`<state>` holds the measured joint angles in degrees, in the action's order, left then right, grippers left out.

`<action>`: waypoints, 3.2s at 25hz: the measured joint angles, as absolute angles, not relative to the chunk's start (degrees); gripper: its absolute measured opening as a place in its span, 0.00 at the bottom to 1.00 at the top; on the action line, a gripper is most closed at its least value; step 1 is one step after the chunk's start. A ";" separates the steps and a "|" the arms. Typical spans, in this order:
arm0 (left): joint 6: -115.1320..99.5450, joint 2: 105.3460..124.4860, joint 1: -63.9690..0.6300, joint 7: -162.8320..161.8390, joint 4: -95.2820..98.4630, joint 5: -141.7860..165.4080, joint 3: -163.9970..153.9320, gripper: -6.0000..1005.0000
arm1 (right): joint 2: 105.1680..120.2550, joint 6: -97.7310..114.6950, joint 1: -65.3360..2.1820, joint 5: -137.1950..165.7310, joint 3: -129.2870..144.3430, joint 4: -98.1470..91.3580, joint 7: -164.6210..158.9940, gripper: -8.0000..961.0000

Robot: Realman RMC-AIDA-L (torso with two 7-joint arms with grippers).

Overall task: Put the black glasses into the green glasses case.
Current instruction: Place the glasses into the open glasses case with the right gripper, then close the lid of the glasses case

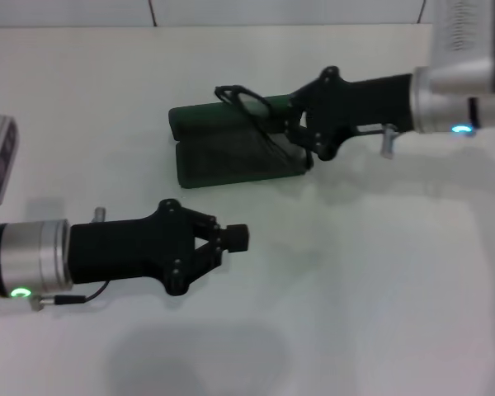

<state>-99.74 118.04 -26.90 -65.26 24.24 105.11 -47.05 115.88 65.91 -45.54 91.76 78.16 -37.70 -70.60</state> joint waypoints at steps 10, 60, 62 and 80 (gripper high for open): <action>-98.80 117.46 -23.28 -64.81 24.33 105.85 -47.11 0.01 | 116.21 49.75 -52.87 97.94 94.50 -39.26 -73.39 0.14; -97.14 116.80 -23.11 -64.83 24.34 105.90 -47.28 0.02 | 116.19 34.64 -52.87 96.41 107.99 -40.72 -74.71 0.15; -97.17 116.80 -23.13 -64.94 24.34 105.91 -47.29 0.02 | 116.17 35.01 -51.70 96.41 107.11 -42.10 -74.94 0.15; -88.48 117.68 -25.64 -67.85 24.32 101.48 -46.66 0.02 | 115.03 79.65 -28.65 90.84 59.39 -42.02 -71.12 0.17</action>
